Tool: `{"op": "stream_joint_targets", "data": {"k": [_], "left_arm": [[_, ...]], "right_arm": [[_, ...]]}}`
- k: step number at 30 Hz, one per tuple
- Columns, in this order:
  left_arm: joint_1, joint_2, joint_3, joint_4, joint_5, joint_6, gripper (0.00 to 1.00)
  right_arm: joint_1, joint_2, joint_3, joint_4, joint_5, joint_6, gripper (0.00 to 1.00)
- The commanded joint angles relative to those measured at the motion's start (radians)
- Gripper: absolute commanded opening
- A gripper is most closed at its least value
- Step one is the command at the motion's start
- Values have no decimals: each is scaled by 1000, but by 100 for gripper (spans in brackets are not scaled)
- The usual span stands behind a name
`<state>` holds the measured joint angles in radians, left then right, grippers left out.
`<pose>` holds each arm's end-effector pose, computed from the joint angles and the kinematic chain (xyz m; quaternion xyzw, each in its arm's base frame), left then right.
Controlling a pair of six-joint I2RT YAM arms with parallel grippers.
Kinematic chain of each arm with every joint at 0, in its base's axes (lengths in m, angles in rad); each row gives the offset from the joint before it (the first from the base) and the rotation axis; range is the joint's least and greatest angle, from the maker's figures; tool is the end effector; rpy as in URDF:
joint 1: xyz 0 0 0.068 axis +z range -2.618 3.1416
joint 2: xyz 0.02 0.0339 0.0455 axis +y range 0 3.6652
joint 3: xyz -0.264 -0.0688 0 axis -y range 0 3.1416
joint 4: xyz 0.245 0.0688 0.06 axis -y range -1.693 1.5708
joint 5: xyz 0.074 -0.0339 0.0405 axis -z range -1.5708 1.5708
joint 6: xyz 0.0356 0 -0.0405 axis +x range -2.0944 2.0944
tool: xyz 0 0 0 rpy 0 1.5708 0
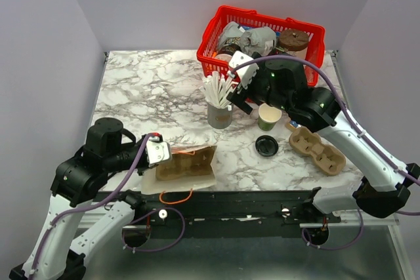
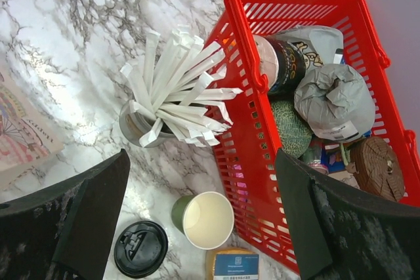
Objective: Pack the takeout coffee
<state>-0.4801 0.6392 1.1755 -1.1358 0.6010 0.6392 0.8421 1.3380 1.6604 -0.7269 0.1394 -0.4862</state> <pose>0.0558 -0.0518 0.3894 0.5656 0.6425 -0.2255 0.4653 0.1854 0.2003 0.4619 -0.4831 0.6793 0.0400 0.5509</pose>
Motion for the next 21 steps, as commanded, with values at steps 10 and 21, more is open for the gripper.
{"op": "stream_joint_targets", "data": {"k": [10,21], "left_arm": [[-3,16,-37,126,-18,-150,0],[-2,184,33,251,-162,-300,0]], "right_arm": [[-8,24,13,-40,-132,17,100],[-14,29,197,-287,-802,-139,87]]}}
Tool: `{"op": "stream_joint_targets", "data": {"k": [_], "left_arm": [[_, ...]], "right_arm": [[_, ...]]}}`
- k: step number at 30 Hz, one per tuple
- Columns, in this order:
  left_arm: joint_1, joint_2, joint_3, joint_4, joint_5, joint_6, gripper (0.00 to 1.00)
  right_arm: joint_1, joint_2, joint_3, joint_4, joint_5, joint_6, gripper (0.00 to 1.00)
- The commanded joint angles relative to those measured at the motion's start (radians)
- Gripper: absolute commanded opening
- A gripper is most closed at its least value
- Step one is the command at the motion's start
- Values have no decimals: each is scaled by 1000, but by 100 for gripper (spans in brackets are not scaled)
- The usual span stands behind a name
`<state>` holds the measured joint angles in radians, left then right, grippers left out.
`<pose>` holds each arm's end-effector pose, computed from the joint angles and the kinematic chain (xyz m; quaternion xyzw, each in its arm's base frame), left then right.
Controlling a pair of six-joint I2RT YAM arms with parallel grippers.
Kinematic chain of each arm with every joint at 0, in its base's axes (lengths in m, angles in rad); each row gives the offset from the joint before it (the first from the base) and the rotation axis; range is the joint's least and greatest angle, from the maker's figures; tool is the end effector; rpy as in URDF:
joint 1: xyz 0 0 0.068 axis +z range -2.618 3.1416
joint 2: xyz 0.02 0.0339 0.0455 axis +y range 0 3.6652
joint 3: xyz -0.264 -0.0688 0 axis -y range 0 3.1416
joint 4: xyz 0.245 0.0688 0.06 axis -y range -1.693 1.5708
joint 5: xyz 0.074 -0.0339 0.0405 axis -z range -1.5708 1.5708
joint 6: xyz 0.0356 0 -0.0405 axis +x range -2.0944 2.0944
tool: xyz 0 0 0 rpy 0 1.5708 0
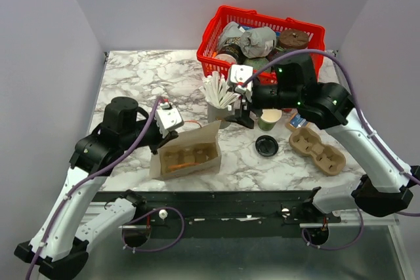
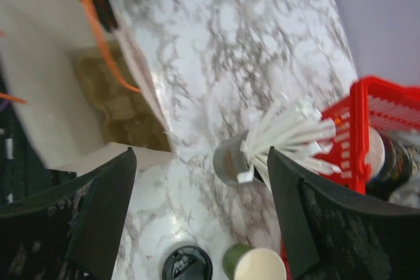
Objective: Pack the takeout coffee
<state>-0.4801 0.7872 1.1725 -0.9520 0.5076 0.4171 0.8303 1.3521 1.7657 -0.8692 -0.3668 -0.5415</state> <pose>0.1045 -0.0739 0.3918 0.4769 0.7122 -0.2347 0.4586 0.1655 0.2000 0.4774 -0.6031 0.5845 0.2280 0.4926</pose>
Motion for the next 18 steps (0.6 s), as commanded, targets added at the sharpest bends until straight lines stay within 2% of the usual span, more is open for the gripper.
{"op": "stream_joint_targets", "data": {"k": [1,2,6,9,11,15,17,18], "left_arm": [[-2,59,38,67,-67,-77,0],[-2,72,44,67,-67,-80,0],[-2,122,59,64,-41,-87,0],[1,133,58,88,-49,-113,0],[1,132,53,99,-69,-116,0],[14,129,56,88,-83,-126,0],[23,133,62,82,-81,-152,4],[28,133,62,81,-72,-158,14]], "right_arm": [[-2,25,104,-202,-341,-131,86],[0,48,115,-224,-422,-150,86],[6,106,126,-274,-526,-196,85],[23,151,130,-298,-525,-224,81],[33,169,115,-263,-512,-192,76],[70,208,113,-206,-515,-130,74],[85,232,135,-215,-514,-138,72],[101,237,139,-221,-512,-144,71]]}}
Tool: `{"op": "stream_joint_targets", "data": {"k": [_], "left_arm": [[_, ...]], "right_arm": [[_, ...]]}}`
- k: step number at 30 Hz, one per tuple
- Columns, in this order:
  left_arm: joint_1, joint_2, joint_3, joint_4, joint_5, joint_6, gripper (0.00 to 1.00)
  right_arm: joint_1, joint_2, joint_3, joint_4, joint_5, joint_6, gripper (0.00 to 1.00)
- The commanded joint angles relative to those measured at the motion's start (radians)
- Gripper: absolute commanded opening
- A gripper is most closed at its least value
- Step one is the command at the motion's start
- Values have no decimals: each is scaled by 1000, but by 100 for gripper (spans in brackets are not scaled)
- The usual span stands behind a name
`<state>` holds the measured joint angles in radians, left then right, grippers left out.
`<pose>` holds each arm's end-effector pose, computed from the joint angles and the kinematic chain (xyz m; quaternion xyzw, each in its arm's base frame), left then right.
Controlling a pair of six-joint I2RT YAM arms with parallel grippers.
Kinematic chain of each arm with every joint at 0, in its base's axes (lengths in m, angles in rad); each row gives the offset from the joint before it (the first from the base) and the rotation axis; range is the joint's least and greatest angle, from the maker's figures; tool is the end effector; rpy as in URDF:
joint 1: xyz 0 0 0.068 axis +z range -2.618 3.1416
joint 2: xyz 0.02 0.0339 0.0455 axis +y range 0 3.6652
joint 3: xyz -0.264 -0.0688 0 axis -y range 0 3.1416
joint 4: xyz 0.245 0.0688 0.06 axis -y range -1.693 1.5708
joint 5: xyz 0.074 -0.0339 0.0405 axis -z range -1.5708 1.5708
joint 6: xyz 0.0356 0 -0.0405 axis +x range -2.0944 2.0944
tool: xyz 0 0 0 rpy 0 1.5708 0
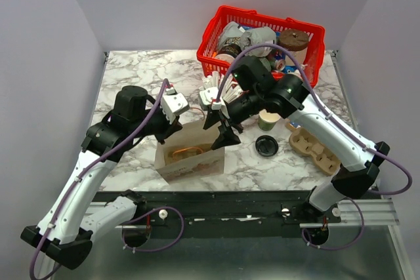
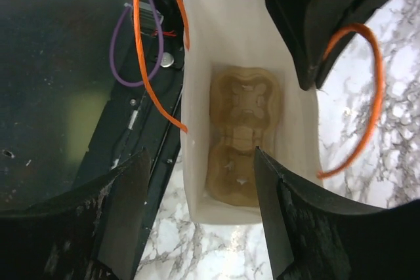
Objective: Pack the takeout coffee
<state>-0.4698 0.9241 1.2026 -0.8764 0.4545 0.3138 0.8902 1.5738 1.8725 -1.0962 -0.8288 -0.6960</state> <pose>0.1424 -0.0898 0.3896 0.4262 0.7558 -0.2340 0.4386 0.1720 0.2542 0.4368 -0.7106 0.4867 0.4046 0.3074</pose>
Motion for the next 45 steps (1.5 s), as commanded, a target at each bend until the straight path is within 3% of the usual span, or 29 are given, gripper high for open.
{"op": "stream_joint_targets", "data": {"k": [1,3,8,13,19,22,23,24,26,40,45], "left_arm": [[25,-4,32,7,-8,-56,20],[31,-8,18,20,7,-67,29],[49,-11,2,28,29,-38,29],[59,-11,-3,10,44,-16,19],[71,-19,-28,-27,69,8,3],[77,-24,-34,-33,82,15,0],[80,-24,-34,-38,85,13,0],[79,-24,-22,-41,99,13,0],[82,-24,1,-55,113,13,0],[88,70,383,-104,59,28,0],[88,111,474,-122,64,45,0]], "right_arm": [[49,18,36,2,-47,4,71],[67,26,34,1,-46,-2,70],[102,32,21,-11,-23,-17,70],[159,31,-74,70,121,32,66],[191,32,-125,156,241,107,55],[197,32,-130,174,293,122,40],[197,32,-125,173,299,122,26],[197,29,-113,174,312,124,18],[196,22,-102,174,324,124,9],[197,-49,97,128,364,78,5],[197,15,299,62,370,84,5]]}}
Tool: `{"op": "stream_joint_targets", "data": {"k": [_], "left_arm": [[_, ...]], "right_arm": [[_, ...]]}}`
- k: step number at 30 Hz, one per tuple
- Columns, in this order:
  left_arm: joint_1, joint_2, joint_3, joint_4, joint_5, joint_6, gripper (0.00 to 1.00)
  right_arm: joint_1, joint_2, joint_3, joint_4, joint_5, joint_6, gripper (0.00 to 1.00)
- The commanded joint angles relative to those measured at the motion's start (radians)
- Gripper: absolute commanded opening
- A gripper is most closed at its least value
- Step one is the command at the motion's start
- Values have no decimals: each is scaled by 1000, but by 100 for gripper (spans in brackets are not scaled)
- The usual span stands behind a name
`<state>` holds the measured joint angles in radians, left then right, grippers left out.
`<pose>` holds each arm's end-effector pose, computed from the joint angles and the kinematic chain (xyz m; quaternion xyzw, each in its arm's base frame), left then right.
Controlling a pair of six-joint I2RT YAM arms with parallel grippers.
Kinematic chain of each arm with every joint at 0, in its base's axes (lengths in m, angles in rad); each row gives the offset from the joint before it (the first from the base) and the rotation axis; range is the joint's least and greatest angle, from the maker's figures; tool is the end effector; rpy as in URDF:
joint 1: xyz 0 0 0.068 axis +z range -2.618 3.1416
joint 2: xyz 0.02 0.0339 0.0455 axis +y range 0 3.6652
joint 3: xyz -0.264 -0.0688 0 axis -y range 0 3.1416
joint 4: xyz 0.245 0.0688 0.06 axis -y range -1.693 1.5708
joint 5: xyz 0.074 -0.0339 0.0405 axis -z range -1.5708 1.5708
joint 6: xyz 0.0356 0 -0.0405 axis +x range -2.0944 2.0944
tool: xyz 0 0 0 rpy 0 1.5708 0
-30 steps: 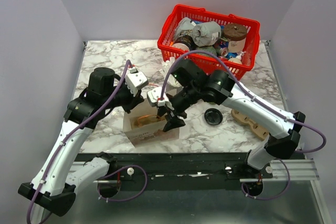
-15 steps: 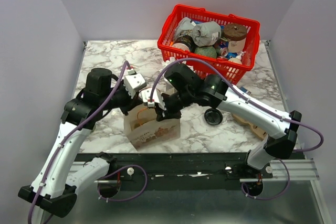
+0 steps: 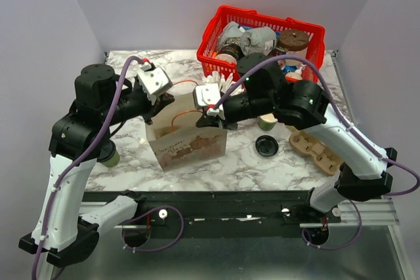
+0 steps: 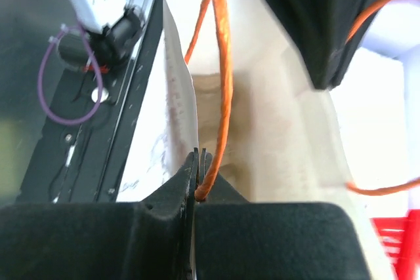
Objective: Pack the takeout coffee
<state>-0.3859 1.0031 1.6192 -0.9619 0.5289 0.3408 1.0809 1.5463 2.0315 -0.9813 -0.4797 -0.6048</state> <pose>0.1247 -0.0700 0.4911 0.4211 0.6848 -0.2263 0.5500 0.1244 0.2681 0.4945 -0.7039 0.4644 0.3156 0.4351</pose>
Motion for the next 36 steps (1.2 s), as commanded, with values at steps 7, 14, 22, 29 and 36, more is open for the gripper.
{"op": "stream_joint_targets", "data": {"k": [7,14,22,29,36], "left_arm": [[4,48,70,-24,-7,27,0],[4,35,38,-11,-7,37,0],[4,0,-59,22,-29,44,0],[4,-86,-165,74,-40,6,70],[4,-93,-168,61,-76,3,74]], "right_arm": [[7,58,181,-83,7,20,5],[7,44,121,-86,9,16,4],[8,38,43,-89,21,4,4],[7,-26,-131,-103,121,-19,100],[7,-63,-102,-115,50,-26,100]]}}
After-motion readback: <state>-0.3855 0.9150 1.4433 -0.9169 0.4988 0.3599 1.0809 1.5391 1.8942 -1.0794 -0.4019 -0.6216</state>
